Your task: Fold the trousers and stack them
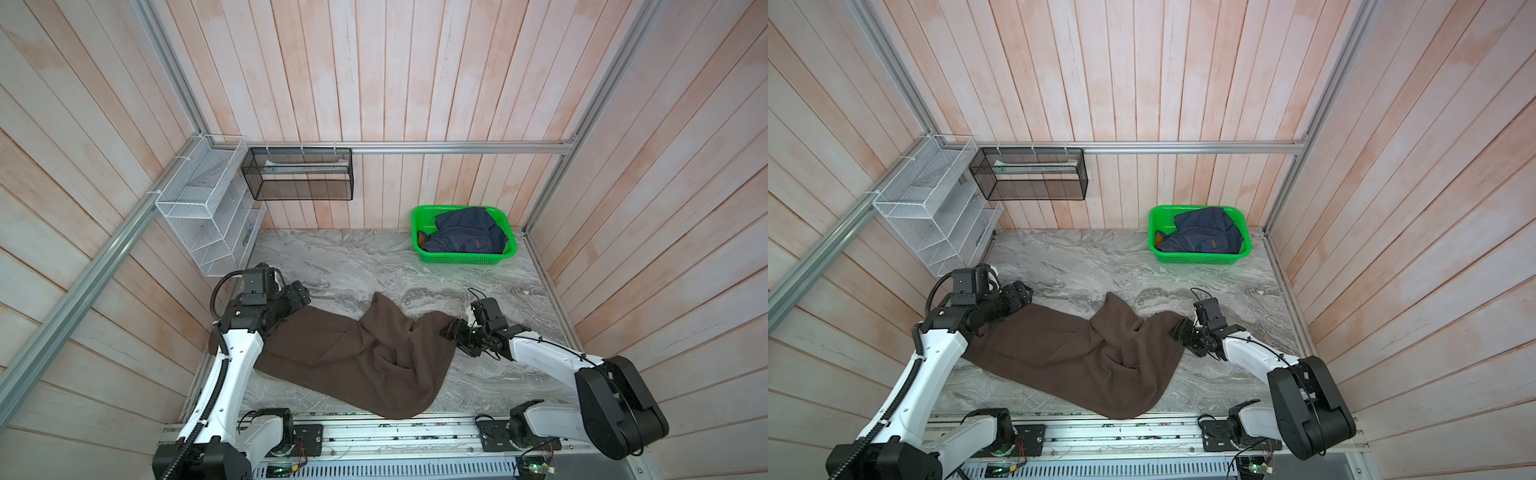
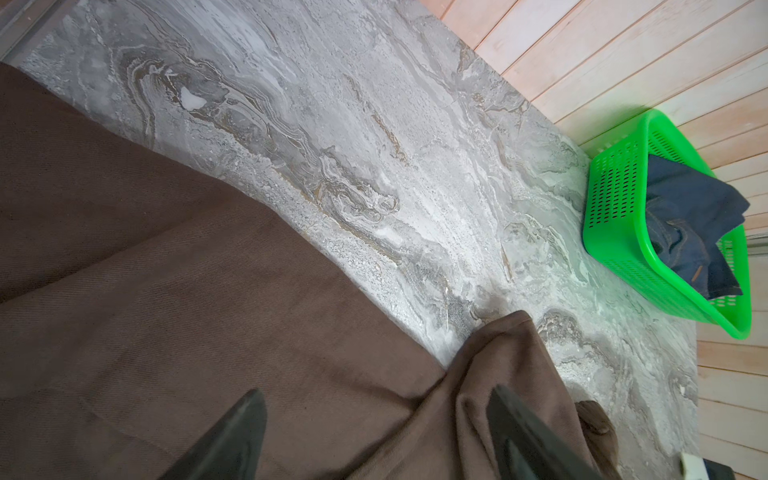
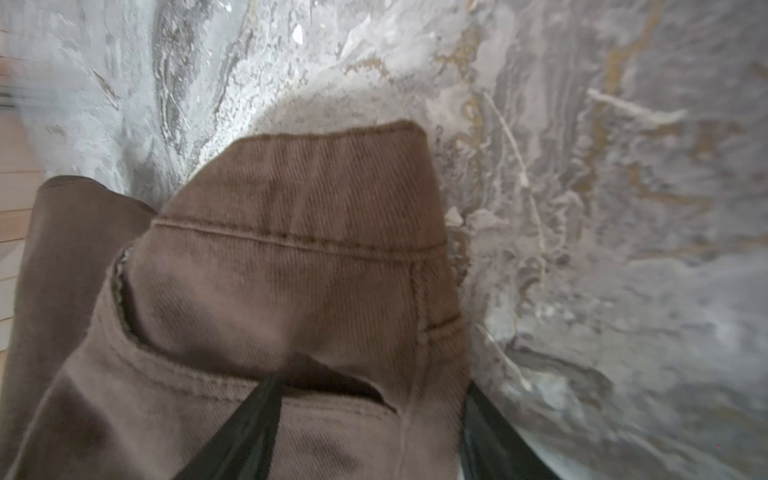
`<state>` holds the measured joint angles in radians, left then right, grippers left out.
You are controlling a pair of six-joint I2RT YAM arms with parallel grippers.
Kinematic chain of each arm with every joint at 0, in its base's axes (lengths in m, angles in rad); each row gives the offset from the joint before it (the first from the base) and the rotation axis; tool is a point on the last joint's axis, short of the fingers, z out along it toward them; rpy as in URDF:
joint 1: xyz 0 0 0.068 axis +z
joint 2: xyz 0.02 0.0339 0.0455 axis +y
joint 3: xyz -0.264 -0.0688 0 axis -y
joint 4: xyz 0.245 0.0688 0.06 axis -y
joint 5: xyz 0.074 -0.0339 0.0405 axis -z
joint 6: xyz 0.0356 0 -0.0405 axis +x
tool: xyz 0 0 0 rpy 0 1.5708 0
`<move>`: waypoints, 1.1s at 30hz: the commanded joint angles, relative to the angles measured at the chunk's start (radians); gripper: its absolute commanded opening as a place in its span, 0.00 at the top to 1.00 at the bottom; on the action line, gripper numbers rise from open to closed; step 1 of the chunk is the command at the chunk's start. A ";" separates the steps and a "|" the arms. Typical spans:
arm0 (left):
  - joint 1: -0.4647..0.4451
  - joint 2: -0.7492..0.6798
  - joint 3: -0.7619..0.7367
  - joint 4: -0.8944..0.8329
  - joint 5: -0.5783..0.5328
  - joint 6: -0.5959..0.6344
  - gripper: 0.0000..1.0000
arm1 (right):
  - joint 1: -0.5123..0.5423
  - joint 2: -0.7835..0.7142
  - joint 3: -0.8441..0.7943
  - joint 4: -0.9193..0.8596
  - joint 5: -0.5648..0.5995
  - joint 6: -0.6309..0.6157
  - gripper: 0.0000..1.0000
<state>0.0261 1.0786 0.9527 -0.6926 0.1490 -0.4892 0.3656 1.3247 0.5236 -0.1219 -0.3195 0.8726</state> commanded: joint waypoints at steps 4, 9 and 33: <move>0.006 -0.020 0.017 -0.010 -0.018 0.016 0.14 | -0.003 0.032 -0.008 0.073 -0.032 -0.002 0.62; 0.006 -0.016 0.016 -0.011 -0.016 0.021 0.14 | 0.009 -0.099 0.098 -0.053 0.060 -0.012 0.99; 0.006 0.040 -0.003 0.005 0.003 0.025 0.15 | -0.139 -0.396 0.323 -0.817 0.658 0.105 1.00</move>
<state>0.0261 1.1118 0.9527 -0.6918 0.1524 -0.4850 0.2310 0.9165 0.8589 -0.9401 0.3626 1.0050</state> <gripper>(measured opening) 0.855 0.049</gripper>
